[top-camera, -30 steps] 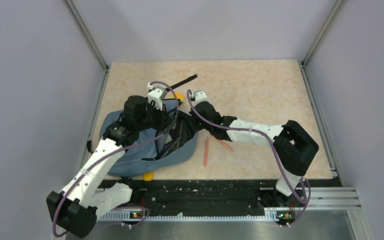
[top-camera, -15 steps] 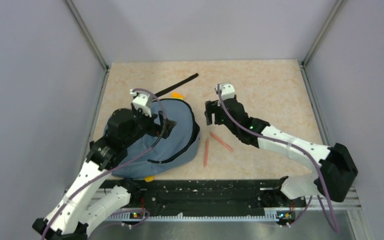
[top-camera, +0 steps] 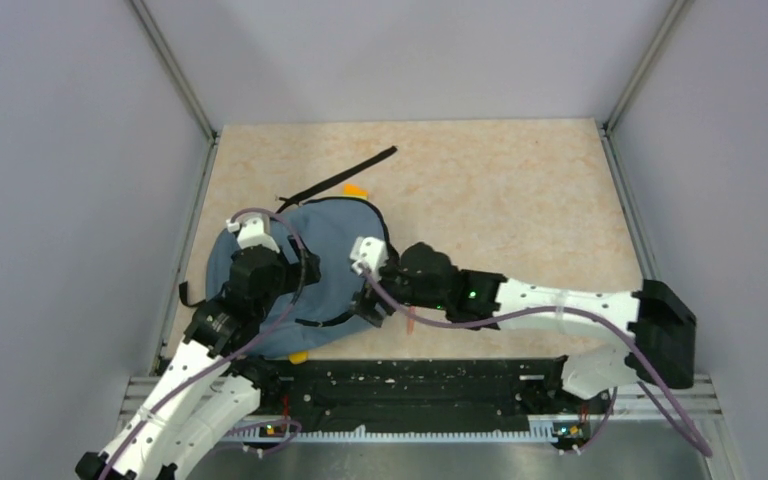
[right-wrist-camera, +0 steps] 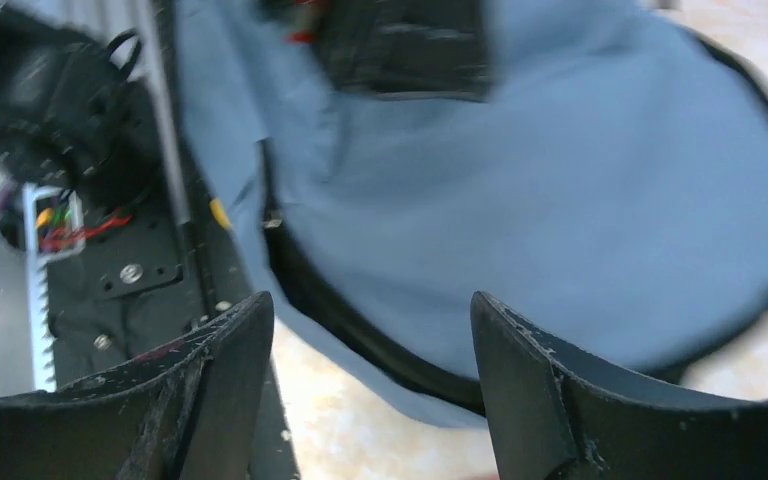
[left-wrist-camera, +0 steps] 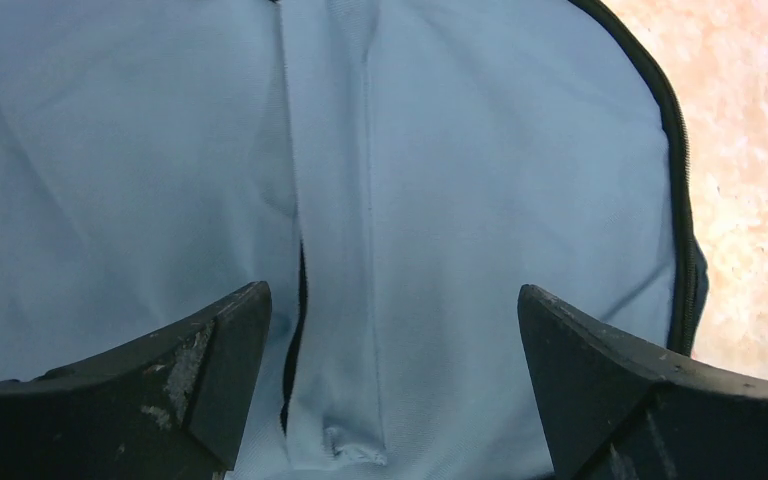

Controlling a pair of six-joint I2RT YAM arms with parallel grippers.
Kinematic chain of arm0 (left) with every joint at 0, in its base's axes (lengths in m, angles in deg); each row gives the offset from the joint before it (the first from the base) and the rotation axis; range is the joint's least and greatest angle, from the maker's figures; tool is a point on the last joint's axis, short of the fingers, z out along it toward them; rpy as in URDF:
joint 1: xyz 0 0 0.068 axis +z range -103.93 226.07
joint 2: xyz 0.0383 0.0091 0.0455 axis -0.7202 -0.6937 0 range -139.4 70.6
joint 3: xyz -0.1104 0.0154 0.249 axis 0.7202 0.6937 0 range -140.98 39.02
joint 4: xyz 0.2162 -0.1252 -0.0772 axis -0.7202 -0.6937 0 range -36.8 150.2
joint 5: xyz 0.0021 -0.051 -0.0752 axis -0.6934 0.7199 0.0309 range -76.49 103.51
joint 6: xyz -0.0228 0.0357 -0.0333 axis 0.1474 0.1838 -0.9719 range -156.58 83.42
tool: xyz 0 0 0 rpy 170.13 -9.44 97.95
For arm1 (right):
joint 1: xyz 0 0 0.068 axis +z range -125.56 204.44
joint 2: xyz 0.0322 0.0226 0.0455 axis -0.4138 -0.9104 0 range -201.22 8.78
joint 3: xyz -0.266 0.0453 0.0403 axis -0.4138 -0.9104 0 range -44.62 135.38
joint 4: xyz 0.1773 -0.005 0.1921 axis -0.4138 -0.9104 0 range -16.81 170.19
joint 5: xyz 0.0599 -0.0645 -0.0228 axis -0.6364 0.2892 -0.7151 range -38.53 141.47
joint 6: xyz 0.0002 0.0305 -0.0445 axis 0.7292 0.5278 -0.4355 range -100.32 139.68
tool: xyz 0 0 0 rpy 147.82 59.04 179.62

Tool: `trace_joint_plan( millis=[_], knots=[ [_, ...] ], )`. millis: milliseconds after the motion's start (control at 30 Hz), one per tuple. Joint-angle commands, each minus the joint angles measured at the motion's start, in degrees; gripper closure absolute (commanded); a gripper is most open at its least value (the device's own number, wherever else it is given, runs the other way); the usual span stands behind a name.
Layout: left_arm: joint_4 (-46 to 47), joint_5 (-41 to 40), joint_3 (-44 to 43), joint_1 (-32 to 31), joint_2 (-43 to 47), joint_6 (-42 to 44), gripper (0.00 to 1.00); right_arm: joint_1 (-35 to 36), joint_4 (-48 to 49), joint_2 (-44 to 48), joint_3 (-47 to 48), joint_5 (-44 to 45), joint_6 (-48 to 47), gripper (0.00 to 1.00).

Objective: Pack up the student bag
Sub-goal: Zip the student bag at the center of the board.

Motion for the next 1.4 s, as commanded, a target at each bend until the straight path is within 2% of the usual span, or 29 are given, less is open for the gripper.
trace_joint_plan(
  millis=[0, 133, 233, 400, 567, 733, 967, 1033, 1367],
  knots=[
    [-0.5, -5.5, 0.9, 0.2, 2.9, -4.8, 0.02, 6.7, 4.6, -8.7, 5.7, -5.0, -8.1, 0.30],
    [-0.4, -5.5, 3.6, 0.3, 4.5, -6.6, 0.03, 10.8, 4.7, -17.0, 11.2, -1.8, -10.8, 0.34],
    [-0.3, -6.0, 4.7, 0.3, 4.6, -7.0, 0.09, 12.5, 4.3, -22.1, 15.1, 0.9, -12.1, 0.37],
    [-2.8, -10.6, 4.3, 0.5, 1.8, -7.5, 0.35, 13.4, 5.3, -28.1, 19.4, 3.0, -12.2, 0.40],
    [-2.6, -11.4, 4.7, 0.5, 0.2, -8.3, 0.37, 14.2, 5.3, -31.6, 21.7, 4.2, -12.4, 0.44],
    [-1.7, -11.4, 5.7, 0.5, 1.5, -8.8, 0.44, 14.4, 5.6, -33.9, 22.9, 6.2, -12.1, 0.53],
    [-2.4, -12.2, 6.0, 0.6, 2.7, -9.2, 0.53, 14.8, 7.6, -34.4, 22.1, 10.9, -11.4, 0.90],
    [-2.5, -12.4, 6.0, 0.6, 2.9, -9.3, 0.59, 14.8, 9.5, -33.1, 20.2, 13.0, -11.1, 1.00],
    [-1.4, -12.9, 5.9, 0.7, 2.4, -9.7, 0.91, 15.0, 17.2, -24.2, 9.6, 18.1, -5.9, 1.00]
  ],
)
